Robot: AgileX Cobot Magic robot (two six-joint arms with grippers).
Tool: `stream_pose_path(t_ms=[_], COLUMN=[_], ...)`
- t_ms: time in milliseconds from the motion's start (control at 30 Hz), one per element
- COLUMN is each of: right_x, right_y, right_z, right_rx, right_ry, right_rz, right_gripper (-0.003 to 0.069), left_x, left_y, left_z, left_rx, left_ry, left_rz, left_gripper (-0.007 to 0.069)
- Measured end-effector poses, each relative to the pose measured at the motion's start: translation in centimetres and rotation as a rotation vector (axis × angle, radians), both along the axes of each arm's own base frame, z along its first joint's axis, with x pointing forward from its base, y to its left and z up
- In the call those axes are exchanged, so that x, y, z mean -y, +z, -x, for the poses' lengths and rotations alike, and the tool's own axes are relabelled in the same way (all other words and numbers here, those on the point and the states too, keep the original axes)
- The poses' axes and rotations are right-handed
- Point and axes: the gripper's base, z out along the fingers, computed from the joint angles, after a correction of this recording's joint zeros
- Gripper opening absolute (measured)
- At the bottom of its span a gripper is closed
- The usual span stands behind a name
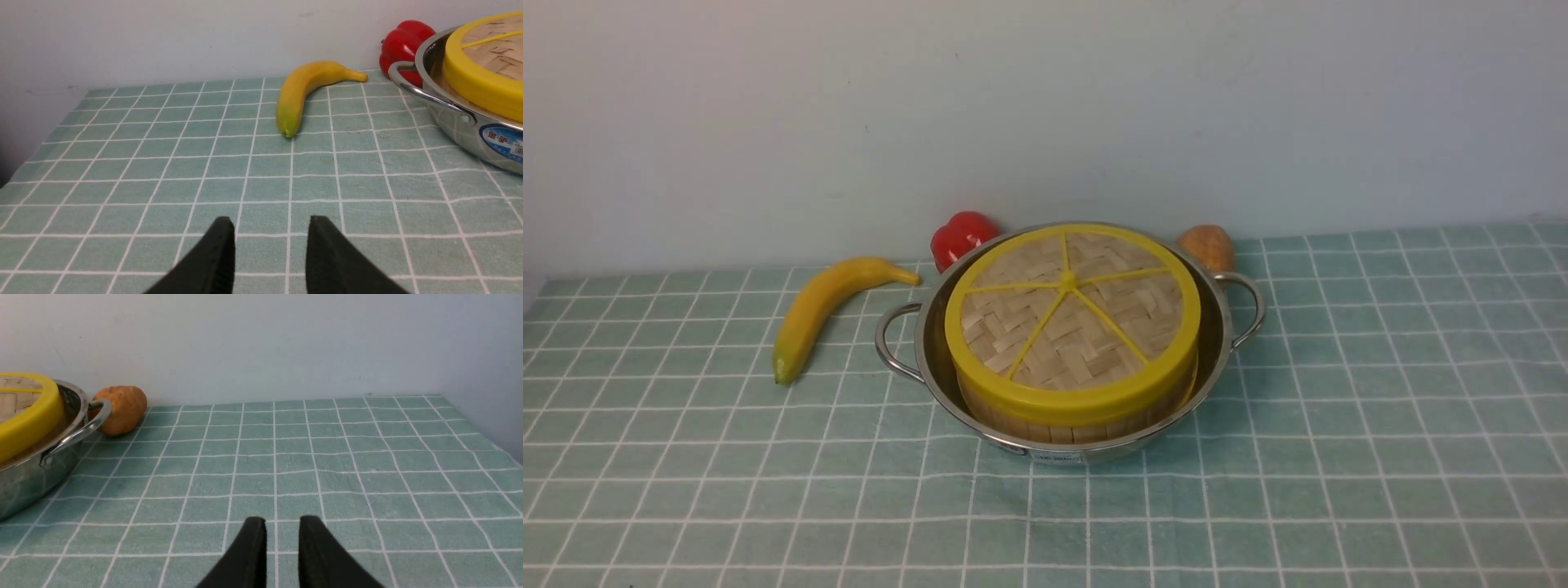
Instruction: Place the steamer in the pot on the blue tablecloth, and put the lid on the steamer.
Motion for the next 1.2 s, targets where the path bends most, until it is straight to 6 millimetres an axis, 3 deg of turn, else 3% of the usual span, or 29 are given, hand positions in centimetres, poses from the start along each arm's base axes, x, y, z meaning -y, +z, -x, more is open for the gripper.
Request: stream_pose_path(t_ms=[1200], right_x=[-0.57], right_y=[-0.06], right_z=[-0.01], right_rx=[-0.008], right_ry=[0.074], right_rz=[0.061], right_gripper=[0.0238], left_x=[0.00], left_y=[0.00], left_z=[0.00], left_rx=[0.000], left_ry=[0.000], left_rz=[0.000], left_gripper=[0.0243])
